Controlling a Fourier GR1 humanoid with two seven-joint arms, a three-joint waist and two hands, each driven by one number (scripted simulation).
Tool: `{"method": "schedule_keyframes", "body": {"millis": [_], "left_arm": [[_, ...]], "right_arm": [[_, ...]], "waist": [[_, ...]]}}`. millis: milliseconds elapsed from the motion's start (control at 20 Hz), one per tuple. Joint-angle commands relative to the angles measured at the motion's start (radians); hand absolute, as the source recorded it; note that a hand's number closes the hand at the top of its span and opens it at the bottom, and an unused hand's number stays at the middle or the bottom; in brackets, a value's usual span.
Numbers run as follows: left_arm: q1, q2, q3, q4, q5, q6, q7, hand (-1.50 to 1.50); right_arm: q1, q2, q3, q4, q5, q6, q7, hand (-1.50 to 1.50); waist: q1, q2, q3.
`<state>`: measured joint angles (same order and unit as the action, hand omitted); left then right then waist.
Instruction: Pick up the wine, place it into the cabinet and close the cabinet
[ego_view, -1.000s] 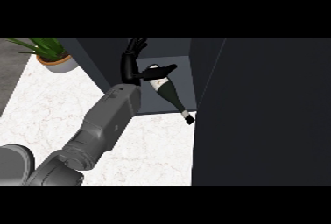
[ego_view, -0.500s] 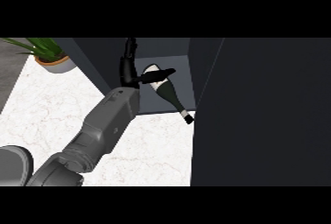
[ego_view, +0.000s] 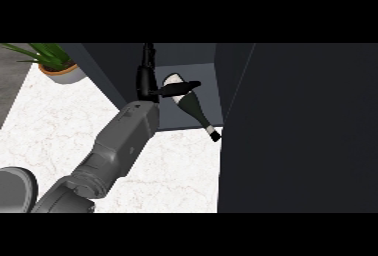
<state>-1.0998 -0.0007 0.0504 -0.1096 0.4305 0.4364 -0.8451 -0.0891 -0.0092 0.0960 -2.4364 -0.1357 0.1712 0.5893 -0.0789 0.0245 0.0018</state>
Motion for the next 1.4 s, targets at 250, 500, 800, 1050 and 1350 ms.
{"method": "schedule_keyframes", "body": {"millis": [250,500,800,1050,1350], "left_arm": [[0.047,0.009,0.002,0.011,-0.007,-0.107,-0.031,-1.50],[0.043,0.001,-0.009,0.010,0.007,-0.113,-0.023,-1.50],[0.050,0.001,-0.007,-0.020,0.057,-0.176,-0.013,-1.50],[0.108,0.001,-0.065,-0.039,0.120,-0.197,-0.037,-1.50],[0.144,0.001,-0.161,-0.113,0.203,-0.179,-0.009,-1.50]], "right_arm": [[0.034,0.008,0.040,-0.076,-0.018,-0.002,0.035,-1.50],[0.023,0.008,0.021,-0.050,-0.036,-0.010,0.021,-1.50],[0.060,-0.001,0.034,-0.083,-0.025,-0.001,0.015,-1.50],[-0.008,0.009,0.082,-0.070,0.021,-0.065,0.071,-1.50],[-0.037,0.004,0.053,-0.045,0.011,-0.059,0.073,-1.50]], "waist": [[0.007,0.000,-0.004],[0.006,-0.006,-0.003],[0.014,-0.013,-0.002],[0.015,-0.021,-0.003],[0.018,-0.022,-0.003]]}}
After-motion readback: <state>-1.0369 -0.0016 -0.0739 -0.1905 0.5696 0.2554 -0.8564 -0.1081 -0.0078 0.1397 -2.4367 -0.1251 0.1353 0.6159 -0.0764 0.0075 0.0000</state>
